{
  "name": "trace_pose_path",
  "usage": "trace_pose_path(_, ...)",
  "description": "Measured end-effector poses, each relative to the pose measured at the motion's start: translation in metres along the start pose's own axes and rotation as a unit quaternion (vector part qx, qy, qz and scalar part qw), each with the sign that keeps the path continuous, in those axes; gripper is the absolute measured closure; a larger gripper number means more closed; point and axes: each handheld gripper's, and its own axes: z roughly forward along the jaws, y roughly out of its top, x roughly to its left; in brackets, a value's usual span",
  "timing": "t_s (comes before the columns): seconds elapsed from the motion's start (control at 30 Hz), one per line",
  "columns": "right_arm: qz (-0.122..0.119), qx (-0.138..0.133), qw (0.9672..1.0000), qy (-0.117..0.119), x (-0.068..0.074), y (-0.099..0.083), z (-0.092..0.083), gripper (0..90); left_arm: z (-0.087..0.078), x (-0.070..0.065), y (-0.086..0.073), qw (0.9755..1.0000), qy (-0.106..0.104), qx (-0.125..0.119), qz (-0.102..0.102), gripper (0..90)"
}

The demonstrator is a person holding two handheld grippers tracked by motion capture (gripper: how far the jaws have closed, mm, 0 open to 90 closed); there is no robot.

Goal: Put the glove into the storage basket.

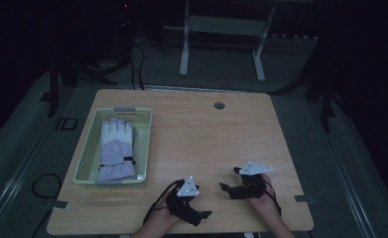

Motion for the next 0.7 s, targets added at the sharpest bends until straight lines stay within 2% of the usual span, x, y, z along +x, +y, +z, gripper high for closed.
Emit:
trace_pose_path(0.13,-0.002,0.0,1.0,-0.001,-0.0005,0.0011,0.0013,14.0,0.0021,-0.001,-0.0005,1.0,0.001,0.004,0.009,6.5)
trace_pose_path(0.7,0.008,-0.001,1.0,-0.001,-0.003,0.0013,0.0014,14.0,0.0027,-0.0004,-0.0025,1.0,-0.007,0.002,0.005,6.5)
